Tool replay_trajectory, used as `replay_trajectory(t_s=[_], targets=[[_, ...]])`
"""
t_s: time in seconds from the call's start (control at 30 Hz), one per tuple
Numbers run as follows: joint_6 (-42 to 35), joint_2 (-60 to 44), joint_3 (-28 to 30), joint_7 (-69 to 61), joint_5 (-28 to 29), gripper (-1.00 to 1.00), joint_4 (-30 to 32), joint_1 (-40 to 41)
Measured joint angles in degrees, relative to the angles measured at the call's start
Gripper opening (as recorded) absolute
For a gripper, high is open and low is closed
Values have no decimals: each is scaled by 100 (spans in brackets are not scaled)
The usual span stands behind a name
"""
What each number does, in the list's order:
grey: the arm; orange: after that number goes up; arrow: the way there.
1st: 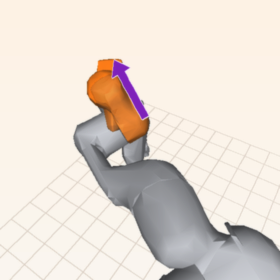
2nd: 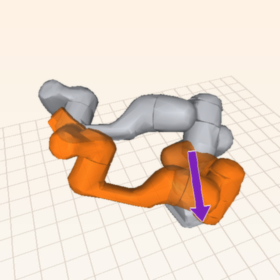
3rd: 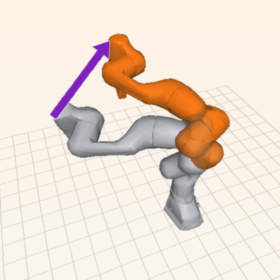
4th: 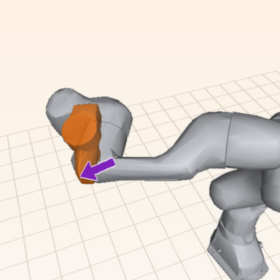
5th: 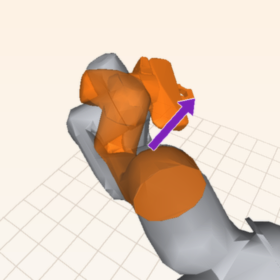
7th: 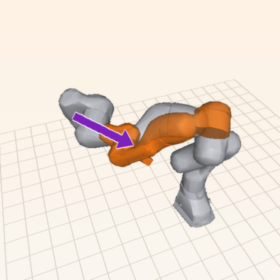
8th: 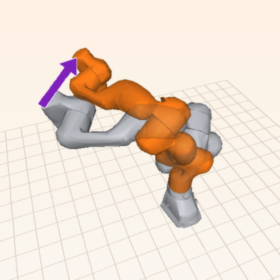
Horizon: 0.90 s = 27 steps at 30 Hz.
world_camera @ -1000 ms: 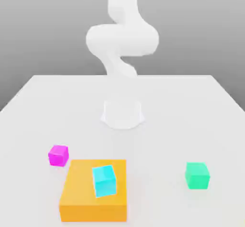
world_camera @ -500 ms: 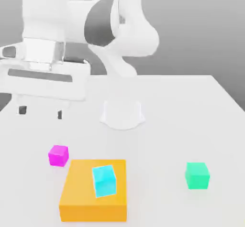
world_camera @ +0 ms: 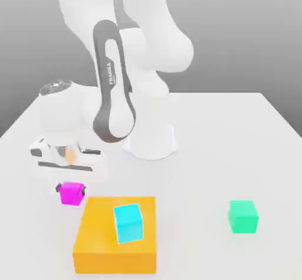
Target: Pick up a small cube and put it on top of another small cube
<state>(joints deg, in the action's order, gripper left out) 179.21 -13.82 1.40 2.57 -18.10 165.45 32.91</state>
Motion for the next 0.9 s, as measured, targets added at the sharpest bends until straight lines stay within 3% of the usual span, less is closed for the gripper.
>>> replay_trajectory(t_s=[0.1, 0.17, 0.27, 0.4, 0.9], targets=[[39, -47, -97, -1, 0, -100, -8, 97], [-202, 249, 221, 151, 198, -100, 55, -172], [-658, 844, 707, 773, 1047, -100, 191, -434], [-1314, 1582, 724, 1525, 1885, -100, 264, -318], [-3694, 2144, -924, 5024, 1618, -100, -1565, -1773]])
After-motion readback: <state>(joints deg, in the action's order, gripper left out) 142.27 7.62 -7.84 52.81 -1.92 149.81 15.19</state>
